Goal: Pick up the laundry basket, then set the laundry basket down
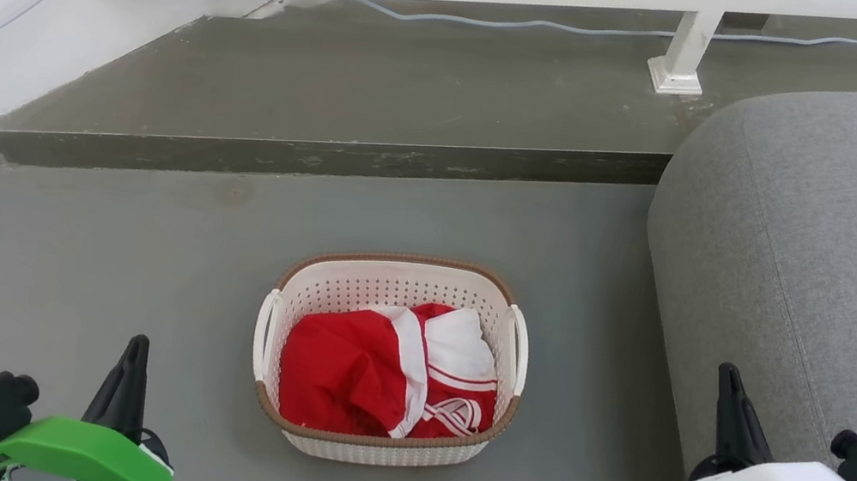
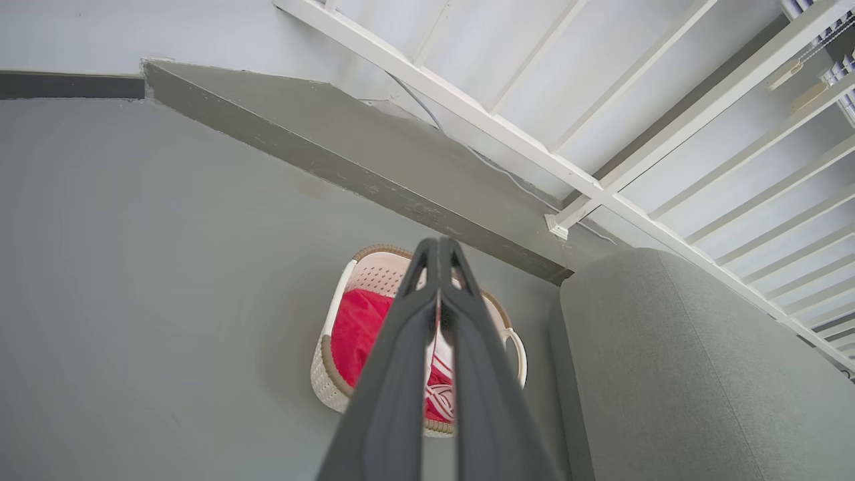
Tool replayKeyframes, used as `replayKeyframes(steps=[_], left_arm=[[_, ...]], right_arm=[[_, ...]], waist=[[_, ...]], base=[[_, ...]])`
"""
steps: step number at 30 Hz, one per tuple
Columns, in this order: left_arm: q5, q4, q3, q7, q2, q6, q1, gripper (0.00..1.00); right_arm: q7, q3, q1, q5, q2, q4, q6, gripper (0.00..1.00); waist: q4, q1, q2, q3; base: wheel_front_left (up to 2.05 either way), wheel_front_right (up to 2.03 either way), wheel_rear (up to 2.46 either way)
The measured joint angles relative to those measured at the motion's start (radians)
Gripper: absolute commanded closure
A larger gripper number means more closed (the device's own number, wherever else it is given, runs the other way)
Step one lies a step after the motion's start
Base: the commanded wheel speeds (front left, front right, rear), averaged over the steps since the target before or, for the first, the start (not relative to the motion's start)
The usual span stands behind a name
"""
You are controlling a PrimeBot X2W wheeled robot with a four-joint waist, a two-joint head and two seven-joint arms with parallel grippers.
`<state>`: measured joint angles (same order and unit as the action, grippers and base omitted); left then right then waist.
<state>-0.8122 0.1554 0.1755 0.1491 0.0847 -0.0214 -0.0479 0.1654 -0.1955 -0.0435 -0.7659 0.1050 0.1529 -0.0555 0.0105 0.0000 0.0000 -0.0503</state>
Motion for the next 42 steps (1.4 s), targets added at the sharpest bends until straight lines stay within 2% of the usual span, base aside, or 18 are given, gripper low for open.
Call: replayKeyframes(steps=[42], left_arm=[[-0.498, 0.060, -0.102, -0.115, 0.001, 0.076, 0.044, 1.00]], right_arm=[[-0.110, 0.129, 0.045, -0.541, 0.005, 0.052, 0.091, 1.00]], waist=[[-0.006, 0.0000, 0.0000, 0.027]], base=[[0.00, 0.00, 0.00]])
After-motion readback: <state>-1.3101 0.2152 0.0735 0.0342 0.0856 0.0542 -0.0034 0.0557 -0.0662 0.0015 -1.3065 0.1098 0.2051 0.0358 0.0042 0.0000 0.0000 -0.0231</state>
